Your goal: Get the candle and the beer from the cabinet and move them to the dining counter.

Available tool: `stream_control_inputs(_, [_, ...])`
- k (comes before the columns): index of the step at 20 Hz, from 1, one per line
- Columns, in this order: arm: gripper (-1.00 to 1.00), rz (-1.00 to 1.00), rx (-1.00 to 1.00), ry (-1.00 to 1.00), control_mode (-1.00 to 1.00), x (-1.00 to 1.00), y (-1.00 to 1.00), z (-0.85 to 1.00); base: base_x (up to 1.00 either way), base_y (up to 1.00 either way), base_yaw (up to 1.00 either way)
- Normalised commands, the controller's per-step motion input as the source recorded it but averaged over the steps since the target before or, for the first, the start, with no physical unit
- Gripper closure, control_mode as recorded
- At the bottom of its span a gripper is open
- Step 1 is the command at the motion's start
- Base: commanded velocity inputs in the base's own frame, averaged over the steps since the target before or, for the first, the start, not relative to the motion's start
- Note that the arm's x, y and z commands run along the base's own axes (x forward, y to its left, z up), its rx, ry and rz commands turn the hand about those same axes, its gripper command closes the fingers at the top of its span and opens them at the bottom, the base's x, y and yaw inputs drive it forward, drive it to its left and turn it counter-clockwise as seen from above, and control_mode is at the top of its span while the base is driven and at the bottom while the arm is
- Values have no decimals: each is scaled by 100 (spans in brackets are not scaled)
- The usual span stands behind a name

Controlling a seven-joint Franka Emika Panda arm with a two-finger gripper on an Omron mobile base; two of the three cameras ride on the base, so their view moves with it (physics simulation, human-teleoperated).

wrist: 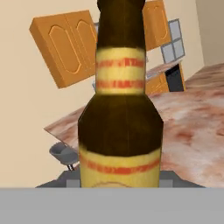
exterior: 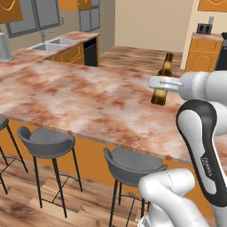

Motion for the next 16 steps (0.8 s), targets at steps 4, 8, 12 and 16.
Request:
stream_control_inputs(4, [100,28,0,2,-100,2,-33,-16,0,0,0])
stream_control_inputs(8, [100,27,0,6,-100,5,-38,-32,0,0,0])
stream_control_inputs(12, [100,29,0,7,-100,5,-37,-39,0,0,0])
stream_control_inputs(16, [100,24,0,11,-100,15,-33,-37,0,0,0])
